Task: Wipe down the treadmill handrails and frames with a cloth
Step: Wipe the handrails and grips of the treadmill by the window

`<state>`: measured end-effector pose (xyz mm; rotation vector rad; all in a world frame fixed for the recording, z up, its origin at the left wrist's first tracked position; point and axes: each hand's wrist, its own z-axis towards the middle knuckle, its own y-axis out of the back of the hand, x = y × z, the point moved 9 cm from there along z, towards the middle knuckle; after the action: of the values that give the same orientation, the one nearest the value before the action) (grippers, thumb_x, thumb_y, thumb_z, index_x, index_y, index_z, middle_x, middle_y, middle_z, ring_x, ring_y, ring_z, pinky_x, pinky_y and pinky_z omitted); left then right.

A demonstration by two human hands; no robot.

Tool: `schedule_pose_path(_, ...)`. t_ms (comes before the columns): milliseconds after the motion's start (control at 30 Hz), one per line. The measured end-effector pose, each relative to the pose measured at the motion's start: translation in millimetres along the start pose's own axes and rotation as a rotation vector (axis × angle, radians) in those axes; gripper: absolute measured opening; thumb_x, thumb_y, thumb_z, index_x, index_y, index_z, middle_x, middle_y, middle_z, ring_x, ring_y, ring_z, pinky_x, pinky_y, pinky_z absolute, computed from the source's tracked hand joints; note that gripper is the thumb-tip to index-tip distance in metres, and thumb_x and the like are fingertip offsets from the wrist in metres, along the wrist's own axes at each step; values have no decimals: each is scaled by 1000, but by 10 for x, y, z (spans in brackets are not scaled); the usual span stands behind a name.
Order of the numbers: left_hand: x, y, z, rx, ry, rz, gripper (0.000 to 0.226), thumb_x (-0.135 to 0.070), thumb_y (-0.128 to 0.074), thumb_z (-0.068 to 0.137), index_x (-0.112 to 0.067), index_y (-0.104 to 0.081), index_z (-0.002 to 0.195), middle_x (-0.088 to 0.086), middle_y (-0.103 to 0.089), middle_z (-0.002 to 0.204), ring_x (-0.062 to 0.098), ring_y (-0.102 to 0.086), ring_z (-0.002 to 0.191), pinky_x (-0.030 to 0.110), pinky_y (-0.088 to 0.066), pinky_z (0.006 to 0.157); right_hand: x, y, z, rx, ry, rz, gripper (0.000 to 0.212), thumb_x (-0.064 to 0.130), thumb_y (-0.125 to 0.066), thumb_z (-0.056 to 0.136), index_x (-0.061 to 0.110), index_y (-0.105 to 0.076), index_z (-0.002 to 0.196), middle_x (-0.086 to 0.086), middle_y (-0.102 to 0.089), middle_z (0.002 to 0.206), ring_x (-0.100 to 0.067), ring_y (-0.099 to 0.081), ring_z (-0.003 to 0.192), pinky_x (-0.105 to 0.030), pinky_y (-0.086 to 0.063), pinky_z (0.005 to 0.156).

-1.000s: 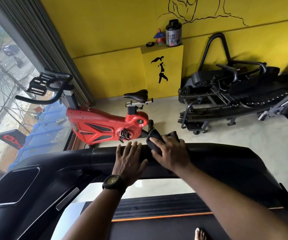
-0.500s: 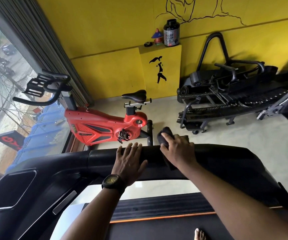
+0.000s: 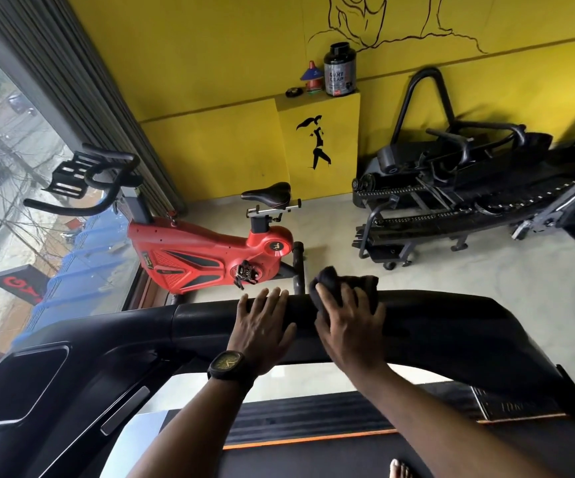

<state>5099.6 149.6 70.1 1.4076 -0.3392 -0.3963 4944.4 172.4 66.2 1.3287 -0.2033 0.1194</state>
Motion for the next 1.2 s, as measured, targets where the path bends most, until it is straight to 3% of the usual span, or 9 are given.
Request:
schedule_pose_path(133, 12, -38, -2, 9, -1, 7, 66, -51, -38, 93, -8, -50, 141, 12, -55, 141, 32, -51, 129, 59, -41, 103, 35, -22, 267, 75, 162, 51, 51, 54, -49, 89, 38, -60, 136, -5, -67, 121, -31, -63, 107, -47, -47, 83)
schedule_pose_path(300, 5, -53, 14, 35, 8, 9, 67, -54, -35, 95, -9, -49, 142, 11, -53, 143, 32, -50, 131, 57, -39, 106, -165, -28, 188, 47, -41, -21, 52, 51, -55, 92, 34, -57, 141, -13, -67, 116, -36, -62, 105, -49, -48, 80)
schedule_pose_path(500, -86, -75, 44, 39, -5, 5, 67, -55, -36, 95, -10, -48, 143, 11, -52, 144, 31, -49, 132, 58, -39, 106, 20, 12, 294, 71, 195, 51, 52, 55, -45, 90, 40, -59, 137, -6, -68, 121, -31, -65, 105, -47, -50, 81)
schedule_pose_path(667, -172, -70, 78, 39, -1, -5, 67, -56, -35, 95, -10, -49, 142, 11, -53, 143, 32, -49, 132, 58, -39, 106, -381, -13, 237, 32, -75, -20, 52, 52, -50, 89, 34, -61, 135, -10, -67, 112, -35, -63, 99, -46, -47, 77)
schedule_pose_path(733, -180, -77, 93, 34, 3, 3, 67, -57, -36, 94, -11, -49, 142, 11, -53, 143, 31, -49, 132, 58, -39, 107, -245, 0, 36, -26, -38, -26, 50, 45, -60, 87, 31, -62, 135, -12, -64, 118, -36, -60, 107, -51, -44, 83)
schedule_pose_path(867, -173, -93, 102, 33, -13, 1, 67, -56, -38, 93, -11, -48, 142, 11, -53, 143, 31, -47, 133, 56, -37, 108, -113, 9, 246, -12, 114, 10, 49, 51, -50, 86, 37, -65, 131, -6, -68, 113, -32, -65, 101, -47, -45, 81)
schedule_pose_path(967, -190, -80, 119, 31, -8, 8, 67, -56, -37, 94, -11, -48, 142, 11, -53, 143, 31, -48, 132, 56, -38, 108, -420, -29, 383, 70, -16, 25, 52, 54, -44, 87, 37, -63, 132, -7, -69, 105, -34, -65, 93, -45, -49, 75)
schedule_pose_path(1033, -188, -100, 118, 36, 1, 6, 67, -56, -37, 94, -11, -48, 142, 10, -54, 143, 30, -48, 133, 56, -38, 108, -432, 22, 190, -11, -86, -19, 51, 49, -48, 90, 33, -61, 136, -11, -66, 111, -36, -62, 99, -48, -47, 78)
schedule_pose_path(1200, -207, -98, 122, 24, -3, 1, 66, -55, -38, 93, -11, -49, 141, 11, -54, 142, 31, -50, 131, 58, -40, 106, -64, 31, 144, -19, 148, 24, 51, 50, -52, 88, 37, -61, 136, -8, -67, 119, -34, -63, 105, -48, -46, 80)
